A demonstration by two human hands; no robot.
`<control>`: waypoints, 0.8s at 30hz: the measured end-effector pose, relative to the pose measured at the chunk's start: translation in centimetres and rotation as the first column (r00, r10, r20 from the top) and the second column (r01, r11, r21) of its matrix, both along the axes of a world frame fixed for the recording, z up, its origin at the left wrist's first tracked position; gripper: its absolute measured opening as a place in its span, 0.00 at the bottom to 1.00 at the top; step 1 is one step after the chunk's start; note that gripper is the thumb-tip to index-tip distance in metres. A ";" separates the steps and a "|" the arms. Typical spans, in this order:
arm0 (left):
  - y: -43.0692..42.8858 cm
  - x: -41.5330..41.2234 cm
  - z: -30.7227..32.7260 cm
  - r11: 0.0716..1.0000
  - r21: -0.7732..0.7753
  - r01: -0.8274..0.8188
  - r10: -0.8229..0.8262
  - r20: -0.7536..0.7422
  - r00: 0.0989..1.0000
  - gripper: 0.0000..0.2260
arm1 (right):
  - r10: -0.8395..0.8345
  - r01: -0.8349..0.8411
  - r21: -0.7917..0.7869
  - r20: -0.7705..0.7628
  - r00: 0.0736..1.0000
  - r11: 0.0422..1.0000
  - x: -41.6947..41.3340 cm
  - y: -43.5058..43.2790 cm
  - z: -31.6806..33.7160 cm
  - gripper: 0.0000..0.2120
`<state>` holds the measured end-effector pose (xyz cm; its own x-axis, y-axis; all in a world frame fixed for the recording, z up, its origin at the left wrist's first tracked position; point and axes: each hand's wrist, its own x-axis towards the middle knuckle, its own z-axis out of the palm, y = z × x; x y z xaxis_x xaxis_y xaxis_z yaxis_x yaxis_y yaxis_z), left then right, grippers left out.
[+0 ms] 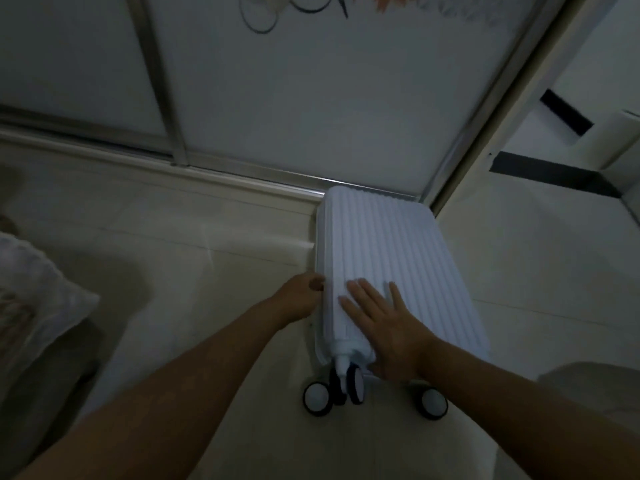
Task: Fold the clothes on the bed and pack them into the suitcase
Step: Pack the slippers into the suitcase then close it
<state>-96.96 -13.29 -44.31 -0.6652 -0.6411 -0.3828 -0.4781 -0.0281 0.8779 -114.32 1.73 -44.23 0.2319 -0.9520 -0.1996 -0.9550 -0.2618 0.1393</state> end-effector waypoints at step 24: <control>0.5 2.5 -10.2 0.926 -0.230 0.300 -0.225 0.304 0.926 0.15 | 0.212 -0.213 -0.001 -0.117 0.970 0.977 2.2 -2.6 -1.4 0.39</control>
<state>-94.47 -12.75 -54.54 -0.7203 -0.5603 -0.4091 -0.6529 0.3481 0.6727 -112.13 -0.82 -45.64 0.4054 -0.8862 -0.2242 -0.8551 -0.4543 0.2499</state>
